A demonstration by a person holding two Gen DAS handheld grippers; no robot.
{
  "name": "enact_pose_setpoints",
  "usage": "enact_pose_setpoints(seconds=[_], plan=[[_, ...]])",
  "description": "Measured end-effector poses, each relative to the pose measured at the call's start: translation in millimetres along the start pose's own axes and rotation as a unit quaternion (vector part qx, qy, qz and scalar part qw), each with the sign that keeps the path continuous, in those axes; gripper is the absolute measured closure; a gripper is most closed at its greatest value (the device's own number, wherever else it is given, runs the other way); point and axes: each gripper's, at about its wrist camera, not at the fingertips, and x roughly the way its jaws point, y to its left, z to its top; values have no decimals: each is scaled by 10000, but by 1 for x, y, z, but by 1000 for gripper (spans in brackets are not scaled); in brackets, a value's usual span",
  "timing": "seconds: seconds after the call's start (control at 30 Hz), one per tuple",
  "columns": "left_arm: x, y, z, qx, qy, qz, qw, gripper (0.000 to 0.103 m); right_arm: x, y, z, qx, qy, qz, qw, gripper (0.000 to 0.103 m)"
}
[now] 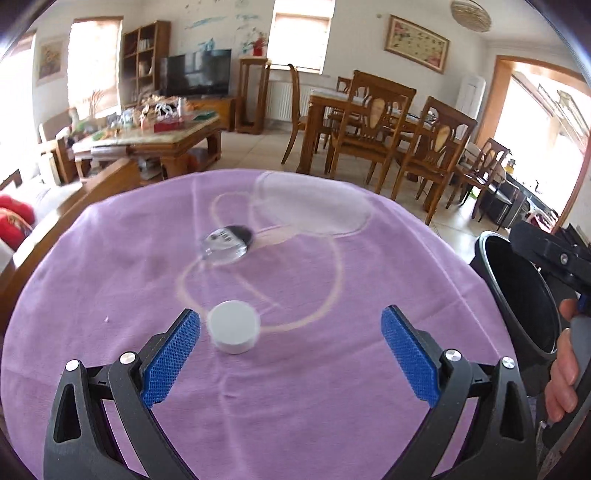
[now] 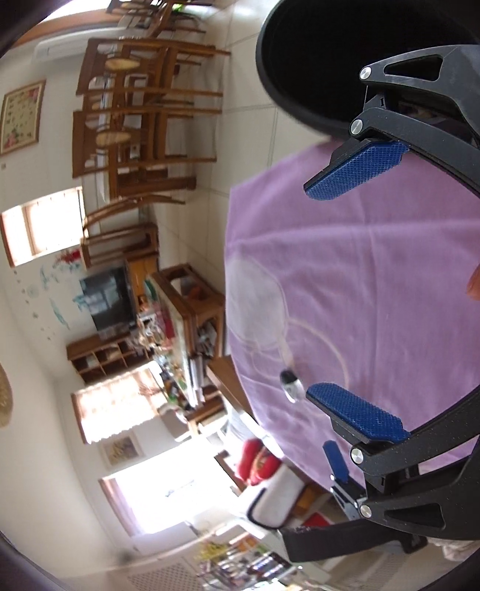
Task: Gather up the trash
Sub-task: 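Grasp the white round cap with the left tool while the right grasps the eye-drop bottle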
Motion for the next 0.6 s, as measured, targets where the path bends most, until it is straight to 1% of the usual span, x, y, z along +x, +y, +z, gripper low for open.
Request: enact_pose_setpoints(seconds=[0.13,0.23,0.3,0.37,0.4,0.43,0.47,0.5,0.53,0.57,0.6], plan=[[13,19,3,34,193,-19,9998,6,25,28,2,-162,171,129,9996,5],[20,27,4,-24,303,-112,9995,6,42,43,6,-253,266,163,9992,5],[24,31,2,-52,365,-146,9992,10,53,50,9,-309,344,181,9988,5],[30,38,-2,-142,513,-175,9984,22,64,56,11,-363,418,198,9983,5],[29,39,-2,-175,505,-194,9984,22,68,58,13,-381,449,209,9980,5],[28,42,-2,-180,446,-233,9986,30,74,61,13,-401,495,225,9977,5],[30,45,-2,-193,491,-255,9983,36,78,61,14,-421,531,238,9974,5],[29,47,-2,-214,464,-282,9983,37,82,64,15,-451,561,251,9971,5],[29,49,-3,-249,460,-316,9981,43,88,68,16,-503,591,258,9967,5],[29,51,-4,-251,460,-333,9981,54,94,74,18,-550,618,251,9963,5],[29,54,-5,-286,462,-344,9979,59,99,77,19,-608,650,249,9957,5]])
